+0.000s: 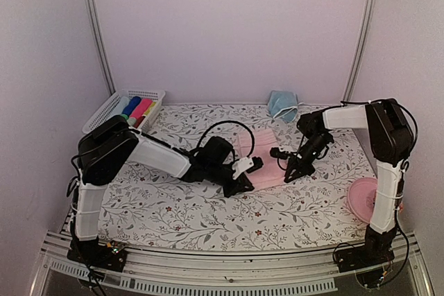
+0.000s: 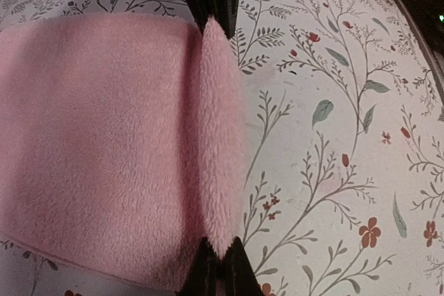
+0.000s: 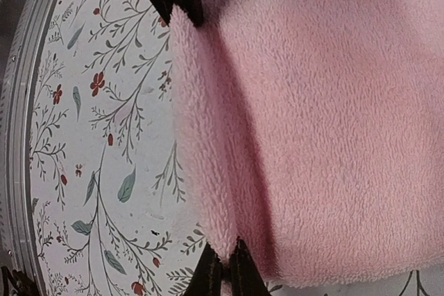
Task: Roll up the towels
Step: Pick up the towel from the center of the board.
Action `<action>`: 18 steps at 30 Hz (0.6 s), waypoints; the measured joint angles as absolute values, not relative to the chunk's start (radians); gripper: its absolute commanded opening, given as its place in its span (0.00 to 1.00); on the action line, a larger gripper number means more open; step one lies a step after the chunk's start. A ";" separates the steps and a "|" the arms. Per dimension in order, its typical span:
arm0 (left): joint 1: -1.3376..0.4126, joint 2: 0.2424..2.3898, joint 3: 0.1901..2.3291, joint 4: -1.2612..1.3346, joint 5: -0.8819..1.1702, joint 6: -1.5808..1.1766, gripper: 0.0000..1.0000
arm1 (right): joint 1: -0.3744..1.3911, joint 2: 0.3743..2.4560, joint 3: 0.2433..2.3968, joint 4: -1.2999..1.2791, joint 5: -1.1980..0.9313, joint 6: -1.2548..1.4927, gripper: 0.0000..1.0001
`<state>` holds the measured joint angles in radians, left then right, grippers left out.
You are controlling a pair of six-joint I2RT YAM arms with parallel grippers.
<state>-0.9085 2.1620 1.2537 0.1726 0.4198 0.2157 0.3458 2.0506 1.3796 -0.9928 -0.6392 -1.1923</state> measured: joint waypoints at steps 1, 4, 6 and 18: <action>-0.905 2.162 1.254 0.172 0.437 0.206 0.01 | 0.345 2.058 1.389 -1.000 -0.639 -1.189 0.02; -0.884 2.162 1.253 0.174 0.489 0.168 0.01 | 0.345 2.082 1.415 -1.018 -0.639 -1.172 0.04; -0.865 2.160 1.248 0.182 0.529 0.142 0.02 | 0.345 2.093 1.426 -1.032 -0.642 -1.166 0.05; -0.810 2.160 1.248 0.189 0.645 0.046 0.11 | 0.344 2.111 1.486 -1.079 -0.648 -1.133 0.08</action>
